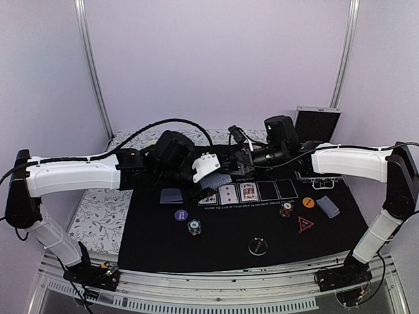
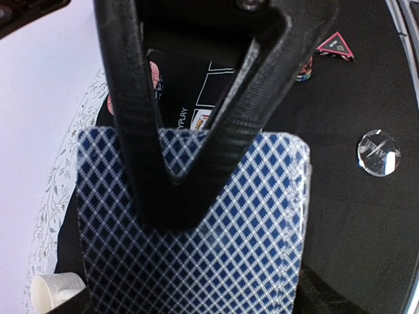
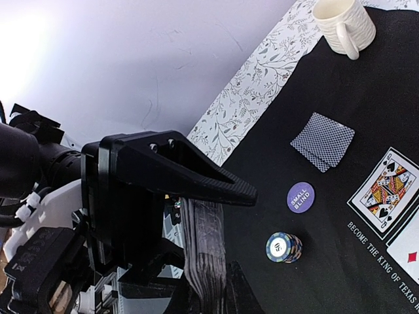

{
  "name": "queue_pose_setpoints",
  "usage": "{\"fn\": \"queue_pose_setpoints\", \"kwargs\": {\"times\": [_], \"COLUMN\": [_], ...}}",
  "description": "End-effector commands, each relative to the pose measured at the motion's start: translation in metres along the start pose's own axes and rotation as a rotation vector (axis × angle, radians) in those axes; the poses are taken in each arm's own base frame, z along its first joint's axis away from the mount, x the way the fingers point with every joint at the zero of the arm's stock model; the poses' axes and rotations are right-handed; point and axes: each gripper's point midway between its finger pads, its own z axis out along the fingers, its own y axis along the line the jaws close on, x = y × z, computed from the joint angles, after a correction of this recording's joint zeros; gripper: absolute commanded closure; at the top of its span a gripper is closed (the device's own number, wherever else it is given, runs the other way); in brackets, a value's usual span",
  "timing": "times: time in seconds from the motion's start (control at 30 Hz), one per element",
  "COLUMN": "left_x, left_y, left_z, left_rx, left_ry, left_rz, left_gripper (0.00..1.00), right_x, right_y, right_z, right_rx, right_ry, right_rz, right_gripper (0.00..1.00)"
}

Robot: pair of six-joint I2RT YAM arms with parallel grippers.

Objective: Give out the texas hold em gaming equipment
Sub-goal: Pass from the right arm to the left, then pick up the poker card from the face-down deck piles.

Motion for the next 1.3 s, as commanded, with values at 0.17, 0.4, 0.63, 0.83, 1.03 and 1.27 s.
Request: {"fn": "queue_pose_setpoints", "kwargs": {"times": [0.17,0.4,0.63,0.83,1.03,1.27], "left_x": [0.0,0.0,0.004,0.005,0.006,0.008], "left_y": [0.013,0.01,0.008,0.009,0.009,0.008], "left_z": [-0.003,-0.003,0.002,0.002,0.002,0.003], "left_rx": [-0.026,-0.009,-0.007,-0.012,-0.013,-0.013], "left_ry": [-0.017,-0.019,0.003,0.009,0.015,0.02], "left_rz": [-0.024,-0.03,-0.027,-0.025,-0.021,-0.02], "left_gripper": [0.43,0.51,0.53,0.54,0.55,0.56], "right_x": [0.004,0.006,0.009,0.012,0.011,0.004], "right_y": [0.007,0.01,0.002,-0.015,-0.024,-0.029], "right_z": [0.003,0.001,0.006,0.006,-0.002,-0.015], "right_rx": [-0.009,-0.023,-0.01,0.068,0.124,0.159], "right_ry": [0.034,0.028,0.04,0.051,0.044,0.023], "right_rz": [-0.019,-0.027,-0.012,-0.022,-0.033,-0.037], "right_gripper": [0.97,0.87,0.71,0.63,0.62,0.61]}}
